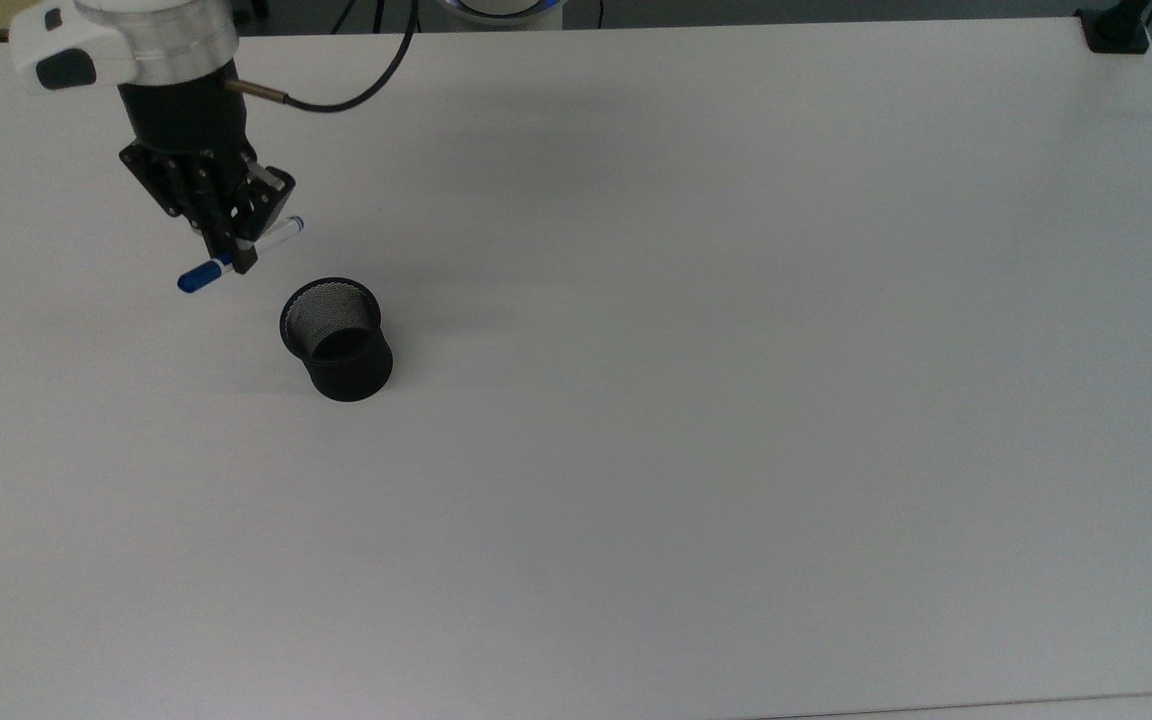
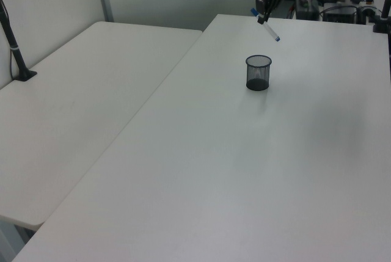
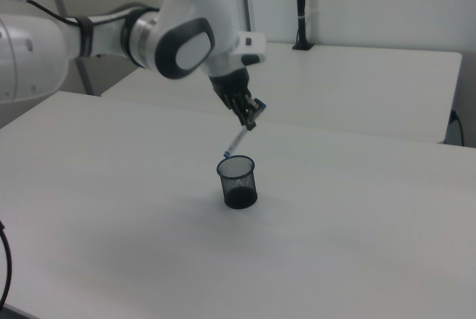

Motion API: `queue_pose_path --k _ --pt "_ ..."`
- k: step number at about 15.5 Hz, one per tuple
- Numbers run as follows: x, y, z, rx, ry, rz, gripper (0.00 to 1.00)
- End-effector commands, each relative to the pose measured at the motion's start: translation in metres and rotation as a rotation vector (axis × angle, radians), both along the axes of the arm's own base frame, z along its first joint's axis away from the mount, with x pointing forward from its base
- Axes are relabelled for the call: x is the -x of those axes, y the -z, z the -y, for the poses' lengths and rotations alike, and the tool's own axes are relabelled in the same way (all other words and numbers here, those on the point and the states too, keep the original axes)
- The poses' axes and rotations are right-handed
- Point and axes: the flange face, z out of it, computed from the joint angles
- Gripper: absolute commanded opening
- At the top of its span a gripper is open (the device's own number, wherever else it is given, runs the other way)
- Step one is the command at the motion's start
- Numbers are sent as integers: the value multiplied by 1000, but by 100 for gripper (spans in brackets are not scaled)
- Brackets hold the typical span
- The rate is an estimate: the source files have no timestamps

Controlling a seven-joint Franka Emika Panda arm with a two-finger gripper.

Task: Insert the marker
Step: 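Tilt the marker tip-down and lower it into the mesh cup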

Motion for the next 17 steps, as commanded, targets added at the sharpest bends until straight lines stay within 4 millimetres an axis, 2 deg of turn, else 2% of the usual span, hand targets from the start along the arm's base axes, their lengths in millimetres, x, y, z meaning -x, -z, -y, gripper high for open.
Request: queue_pose_path --k 1,2,5,10,13,17 --pt "-15 42 4 3 31 -3 6" --pt "-20 54 5 11 32 3 6" --pt "-25 68 4 17 32 1 7" --pt "-24 69 1 15 28 -4 7" --pt "-21 54 4 13 26 1 7" --pt "-6 29 6 -12 6 -33 7"
